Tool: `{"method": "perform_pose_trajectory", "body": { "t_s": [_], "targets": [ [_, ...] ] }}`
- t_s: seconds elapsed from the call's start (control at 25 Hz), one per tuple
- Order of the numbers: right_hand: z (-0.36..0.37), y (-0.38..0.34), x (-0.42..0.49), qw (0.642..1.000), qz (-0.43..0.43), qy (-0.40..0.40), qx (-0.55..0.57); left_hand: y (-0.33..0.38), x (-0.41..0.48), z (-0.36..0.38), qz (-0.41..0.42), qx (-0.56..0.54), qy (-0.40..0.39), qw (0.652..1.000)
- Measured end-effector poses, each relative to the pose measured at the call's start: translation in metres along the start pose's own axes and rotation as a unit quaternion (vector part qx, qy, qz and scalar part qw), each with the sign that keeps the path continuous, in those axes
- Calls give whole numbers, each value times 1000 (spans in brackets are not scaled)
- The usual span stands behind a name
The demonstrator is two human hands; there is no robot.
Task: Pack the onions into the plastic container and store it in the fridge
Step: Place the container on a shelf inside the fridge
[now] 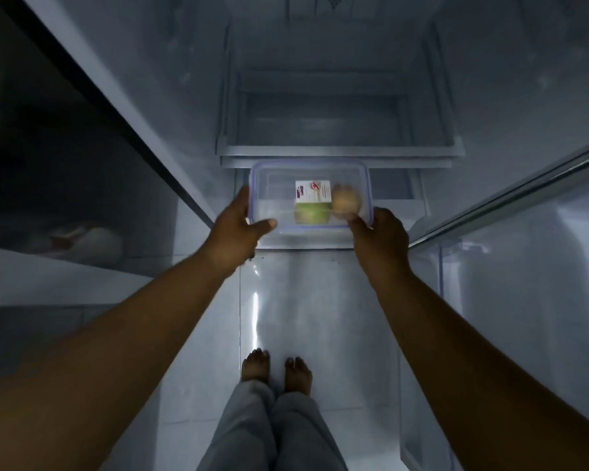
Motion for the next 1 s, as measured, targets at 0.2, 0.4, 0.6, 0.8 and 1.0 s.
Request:
{"method": "perform_pose_trajectory", "body": {
  "t_s": [0.2, 0.4, 0.6, 0.8, 1.0],
  "targets": [
    [31, -27, 83, 1000, -12, -11, 13, 5, 98, -13, 42, 18, -2, 999],
    [46, -51, 152, 999, -23, -19, -18, 16, 177, -25, 41, 22, 10, 999],
    [71, -58, 192, 999, -24, -46, -8, 11, 222, -28, 1, 25, 35, 999],
    [82, -62, 205, 999, -34, -20, -21, 10, 243, -30, 11, 48, 55, 997],
    [80, -70, 211, 993, -62, -13, -97, 12, 255, -28, 26, 109, 63, 992]
  ]
}}
Point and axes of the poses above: each hand's wrist, its own x-axis towards the middle knuckle, its own z-axis out of the palm, y = z × x, the point moved 1 cm from there along x, towards the middle knuckle, and after that the axes turned 11 degrees about -x, right-handed, at the moved point
